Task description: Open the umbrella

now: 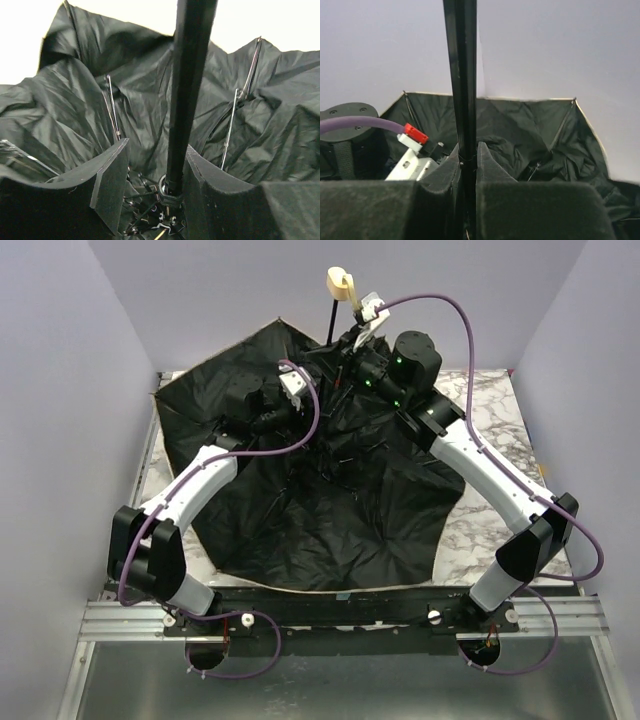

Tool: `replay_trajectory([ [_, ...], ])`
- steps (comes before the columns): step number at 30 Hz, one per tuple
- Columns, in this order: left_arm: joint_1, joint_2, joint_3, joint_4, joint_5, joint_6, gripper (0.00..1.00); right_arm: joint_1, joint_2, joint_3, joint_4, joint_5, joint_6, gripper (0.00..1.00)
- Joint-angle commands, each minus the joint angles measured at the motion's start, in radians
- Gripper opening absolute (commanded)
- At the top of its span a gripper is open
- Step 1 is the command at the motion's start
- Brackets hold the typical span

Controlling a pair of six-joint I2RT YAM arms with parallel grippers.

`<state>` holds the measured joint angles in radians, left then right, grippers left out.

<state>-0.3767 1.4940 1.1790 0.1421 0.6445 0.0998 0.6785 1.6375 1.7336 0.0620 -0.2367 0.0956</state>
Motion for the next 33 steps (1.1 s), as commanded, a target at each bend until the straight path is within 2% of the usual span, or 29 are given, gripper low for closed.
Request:
replay_trajectory([
  [1, 0.031, 0.109, -0.044, -0.290, -0.088, 0.028, 0.46, -0.004, -0.088, 0.157, 0.318, 0.016, 0.030, 0.00],
  [10, 0.039, 0.129, -0.011, -0.328, -0.109, 0.036, 0.45, -0.004, -0.086, 0.191, 0.314, 0.016, 0.028, 0.00],
  [12, 0.042, 0.122, -0.015, -0.314, -0.104, 0.040, 0.36, -0.004, -0.087, 0.189, 0.312, 0.008, 0.030, 0.00],
  [15, 0.044, 0.098, -0.008, -0.293, -0.086, 0.056, 0.08, -0.004, -0.101, 0.142, 0.311, -0.002, 0.025, 0.00],
  [16, 0.043, 0.085, -0.008, -0.280, -0.080, 0.061, 0.03, -0.004, -0.110, 0.120, 0.312, -0.004, 0.024, 0.00],
  [17, 0.044, 0.070, -0.001, -0.268, -0.076, 0.068, 0.00, -0.004, -0.118, 0.091, 0.314, -0.011, 0.021, 0.00],
  [25, 0.044, 0.001, 0.115, -0.231, -0.040, 0.070, 0.00, -0.005, -0.201, -0.132, 0.314, -0.023, 0.008, 0.01],
  [27, 0.044, -0.009, 0.142, -0.222, -0.034, 0.059, 0.00, -0.004, -0.221, -0.182, 0.313, -0.041, -0.011, 0.13],
  [30, 0.044, -0.013, 0.191, -0.225, -0.023, 0.040, 0.00, -0.004, -0.253, -0.266, 0.313, -0.074, -0.044, 0.47],
  [33, 0.044, -0.011, 0.234, -0.223, -0.008, 0.014, 0.00, -0.004, -0.291, -0.358, 0.306, -0.098, -0.078, 0.69],
])
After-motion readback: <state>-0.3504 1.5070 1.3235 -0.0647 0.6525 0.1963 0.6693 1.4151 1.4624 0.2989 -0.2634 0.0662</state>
